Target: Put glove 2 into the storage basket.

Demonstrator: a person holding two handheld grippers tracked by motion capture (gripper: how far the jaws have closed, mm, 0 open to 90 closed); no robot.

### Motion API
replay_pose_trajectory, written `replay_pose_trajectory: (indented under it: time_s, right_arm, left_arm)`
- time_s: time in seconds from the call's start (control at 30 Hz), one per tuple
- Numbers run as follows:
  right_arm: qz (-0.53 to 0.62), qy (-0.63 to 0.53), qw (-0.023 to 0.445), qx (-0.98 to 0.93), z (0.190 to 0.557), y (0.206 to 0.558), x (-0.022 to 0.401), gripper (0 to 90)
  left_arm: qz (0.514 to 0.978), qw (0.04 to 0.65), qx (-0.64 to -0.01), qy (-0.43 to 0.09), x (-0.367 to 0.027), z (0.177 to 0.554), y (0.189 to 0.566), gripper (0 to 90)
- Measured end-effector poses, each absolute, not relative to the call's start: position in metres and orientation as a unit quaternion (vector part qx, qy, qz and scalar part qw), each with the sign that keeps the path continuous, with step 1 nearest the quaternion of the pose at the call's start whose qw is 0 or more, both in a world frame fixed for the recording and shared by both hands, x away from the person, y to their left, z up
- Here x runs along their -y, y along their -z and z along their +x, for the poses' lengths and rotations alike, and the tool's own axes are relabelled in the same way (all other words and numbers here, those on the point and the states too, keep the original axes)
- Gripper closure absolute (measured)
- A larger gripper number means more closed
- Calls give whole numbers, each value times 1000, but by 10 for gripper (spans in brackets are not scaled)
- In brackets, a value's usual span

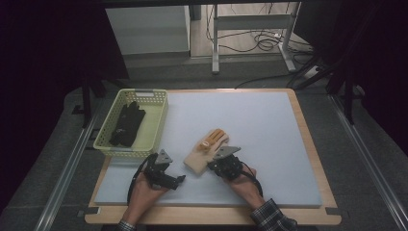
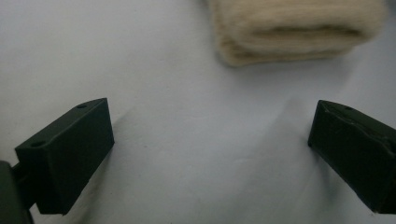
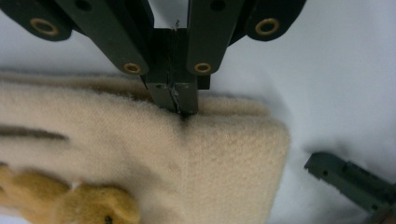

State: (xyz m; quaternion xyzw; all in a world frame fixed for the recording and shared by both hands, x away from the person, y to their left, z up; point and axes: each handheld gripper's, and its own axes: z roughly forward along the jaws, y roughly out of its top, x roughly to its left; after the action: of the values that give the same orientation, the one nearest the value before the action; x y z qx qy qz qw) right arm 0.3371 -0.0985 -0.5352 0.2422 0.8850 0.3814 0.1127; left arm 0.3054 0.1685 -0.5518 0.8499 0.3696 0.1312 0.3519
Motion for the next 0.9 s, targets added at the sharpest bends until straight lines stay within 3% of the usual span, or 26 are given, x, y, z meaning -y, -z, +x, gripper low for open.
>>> replay_pose_trajectory:
  time_s: [0.2, 0.4, 0.9]
  right_arm:
    - [235, -378, 124, -887, 341, 536, 84, 882]
    - [234, -384, 123, -885, 335, 526, 95, 817]
    - [295, -375, 175, -861, 343, 509, 165, 358]
  left_arm:
    - [851, 350, -368, -131, -169, 306, 552, 3]
    - [850, 351, -370, -131, -169, 305, 552, 2]
    - [851, 350, -369, -131, -169, 306, 552, 1]
